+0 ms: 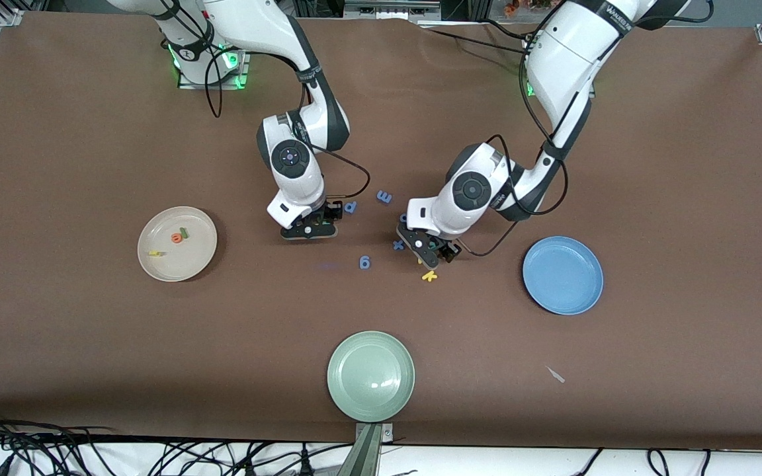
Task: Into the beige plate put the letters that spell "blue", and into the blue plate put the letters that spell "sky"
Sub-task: 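Grasp the green b with the right gripper while the left gripper grasps a blue letter, then place the green b on the beige plate while the left gripper drops its letter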
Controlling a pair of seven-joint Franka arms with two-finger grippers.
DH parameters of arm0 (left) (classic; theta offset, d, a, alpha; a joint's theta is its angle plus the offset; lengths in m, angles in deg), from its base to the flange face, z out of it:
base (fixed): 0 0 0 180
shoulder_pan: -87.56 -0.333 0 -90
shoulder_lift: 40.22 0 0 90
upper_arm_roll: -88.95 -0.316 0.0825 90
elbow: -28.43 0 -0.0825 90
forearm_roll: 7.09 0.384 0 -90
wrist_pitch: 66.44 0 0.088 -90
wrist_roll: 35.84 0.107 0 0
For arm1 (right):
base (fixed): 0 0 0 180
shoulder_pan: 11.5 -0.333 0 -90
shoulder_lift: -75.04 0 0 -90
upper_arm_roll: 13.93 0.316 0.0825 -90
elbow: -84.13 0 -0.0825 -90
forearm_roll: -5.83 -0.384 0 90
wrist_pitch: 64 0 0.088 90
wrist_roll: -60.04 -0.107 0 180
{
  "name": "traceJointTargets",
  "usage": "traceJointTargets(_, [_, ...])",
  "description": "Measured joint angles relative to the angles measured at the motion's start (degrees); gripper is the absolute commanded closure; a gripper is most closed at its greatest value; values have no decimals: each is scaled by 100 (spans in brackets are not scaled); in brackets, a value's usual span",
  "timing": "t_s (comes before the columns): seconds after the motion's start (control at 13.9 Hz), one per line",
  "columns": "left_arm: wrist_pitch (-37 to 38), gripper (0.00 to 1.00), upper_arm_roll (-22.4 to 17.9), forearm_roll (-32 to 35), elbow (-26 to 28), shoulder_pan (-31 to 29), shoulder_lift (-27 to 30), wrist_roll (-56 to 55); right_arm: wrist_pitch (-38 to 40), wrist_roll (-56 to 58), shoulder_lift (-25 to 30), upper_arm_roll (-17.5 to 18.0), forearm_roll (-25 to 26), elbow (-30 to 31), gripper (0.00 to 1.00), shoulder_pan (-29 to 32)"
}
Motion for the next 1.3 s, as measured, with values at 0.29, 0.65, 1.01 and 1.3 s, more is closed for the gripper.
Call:
traceJointTargets(0.29, [-3, 39, -29, 300, 5, 4, -2, 9, -9, 0, 18, -3, 0, -15, 95, 1])
traceJointTargets(0.65, [-11, 100, -64, 423, -7, -7, 8, 28, 409, 151, 94, -334, 0, -159, 98, 22])
traceJointTargets(1.01, [148, 100, -140, 423, -44, -27, 64, 51, 1738, 1554, 304, -1629, -1, -282, 98, 96])
traceJointTargets(1.3, [1080, 100, -221, 423, -323, -244, 440, 55, 2181, 2459, 297, -1960, -1, -258, 97, 761])
